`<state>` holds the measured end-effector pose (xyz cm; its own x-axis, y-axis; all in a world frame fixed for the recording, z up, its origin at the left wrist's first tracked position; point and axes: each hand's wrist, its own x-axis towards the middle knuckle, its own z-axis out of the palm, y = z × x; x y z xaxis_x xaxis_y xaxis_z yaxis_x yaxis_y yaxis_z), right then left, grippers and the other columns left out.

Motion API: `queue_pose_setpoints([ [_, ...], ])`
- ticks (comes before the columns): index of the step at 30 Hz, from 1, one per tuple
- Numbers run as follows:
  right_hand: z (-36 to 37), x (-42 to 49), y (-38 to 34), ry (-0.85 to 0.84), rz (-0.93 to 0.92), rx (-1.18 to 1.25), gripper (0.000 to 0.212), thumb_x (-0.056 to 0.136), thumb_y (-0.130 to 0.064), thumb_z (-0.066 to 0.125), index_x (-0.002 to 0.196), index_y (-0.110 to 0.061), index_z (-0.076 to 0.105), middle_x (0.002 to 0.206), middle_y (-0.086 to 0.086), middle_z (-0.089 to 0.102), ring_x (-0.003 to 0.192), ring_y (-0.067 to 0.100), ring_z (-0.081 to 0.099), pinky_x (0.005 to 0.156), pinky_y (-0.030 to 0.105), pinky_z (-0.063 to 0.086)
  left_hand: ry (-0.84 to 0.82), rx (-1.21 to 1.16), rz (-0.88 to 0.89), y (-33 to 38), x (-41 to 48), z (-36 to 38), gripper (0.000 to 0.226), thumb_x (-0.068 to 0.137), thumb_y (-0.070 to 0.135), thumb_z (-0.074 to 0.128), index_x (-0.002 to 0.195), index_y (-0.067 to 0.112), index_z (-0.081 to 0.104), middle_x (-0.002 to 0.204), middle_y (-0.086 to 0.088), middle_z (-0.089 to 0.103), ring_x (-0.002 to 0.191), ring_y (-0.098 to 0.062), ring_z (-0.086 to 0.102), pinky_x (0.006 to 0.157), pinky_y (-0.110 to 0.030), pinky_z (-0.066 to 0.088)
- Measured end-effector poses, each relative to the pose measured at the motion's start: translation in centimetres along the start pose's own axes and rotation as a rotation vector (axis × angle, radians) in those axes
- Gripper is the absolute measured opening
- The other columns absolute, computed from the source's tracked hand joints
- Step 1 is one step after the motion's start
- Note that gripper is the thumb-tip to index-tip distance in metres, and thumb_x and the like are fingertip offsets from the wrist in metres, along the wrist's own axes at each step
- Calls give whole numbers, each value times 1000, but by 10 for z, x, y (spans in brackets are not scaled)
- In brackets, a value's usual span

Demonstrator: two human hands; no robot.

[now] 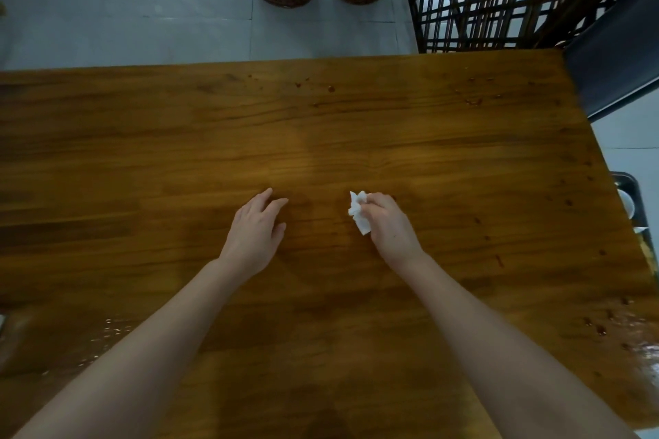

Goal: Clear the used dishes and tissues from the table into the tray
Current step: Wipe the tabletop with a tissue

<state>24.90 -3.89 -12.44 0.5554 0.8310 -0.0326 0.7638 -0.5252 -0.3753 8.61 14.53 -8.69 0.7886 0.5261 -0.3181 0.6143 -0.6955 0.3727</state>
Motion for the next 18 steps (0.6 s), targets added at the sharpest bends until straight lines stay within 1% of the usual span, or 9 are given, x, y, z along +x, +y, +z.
queue_pose_setpoints([
  [2,-10,11,9,3,31,-3,27,87,2,57,113,-3,64,114,10,61,104,20,55,78,23,46,10,5,2,-2,4,-2,48,98,25,49,144,23,38,155,-6,25,144,-25,21,115,-40,20],
  [5,-24,13,25,89,184,13,22,86,5,53,102,-3,67,101,9,60,93,19,55,71,22,39,35,17,5,-5,7,-4,47,97,25,50,143,22,39,155,-7,28,143,-25,23,115,-41,23],
  [7,-26,8,30,144,296,28,21,88,5,52,100,-3,67,97,7,59,89,17,53,70,22,41,45,18,2,-6,9,-5,47,97,24,51,142,22,40,154,-7,28,143,-26,24,114,-41,24],
  [9,-23,2,21,186,363,82,20,89,4,51,98,-3,68,93,6,58,84,15,53,68,23,44,48,17,-6,-9,10,-5,47,96,24,52,142,22,41,154,-8,29,142,-26,25,114,-41,25],
  [13,-10,4,-9,181,318,119,17,90,2,52,93,-4,67,88,5,58,77,12,51,62,23,44,46,39,-30,-17,13,-8,50,96,25,52,144,22,38,155,-8,26,143,-27,23,115,-41,23],
  [15,-7,15,-15,166,293,140,15,89,2,54,94,-4,67,90,5,59,80,13,53,65,25,47,48,53,-30,-21,15,-10,52,96,27,53,145,21,36,156,-9,24,144,-27,21,116,-41,22],
  [18,-10,37,-13,109,193,122,17,90,2,54,99,-3,67,97,7,60,88,15,55,74,27,51,48,74,-31,-28,20,-14,58,95,32,54,148,22,31,157,-8,21,144,-27,19,116,-43,22],
])
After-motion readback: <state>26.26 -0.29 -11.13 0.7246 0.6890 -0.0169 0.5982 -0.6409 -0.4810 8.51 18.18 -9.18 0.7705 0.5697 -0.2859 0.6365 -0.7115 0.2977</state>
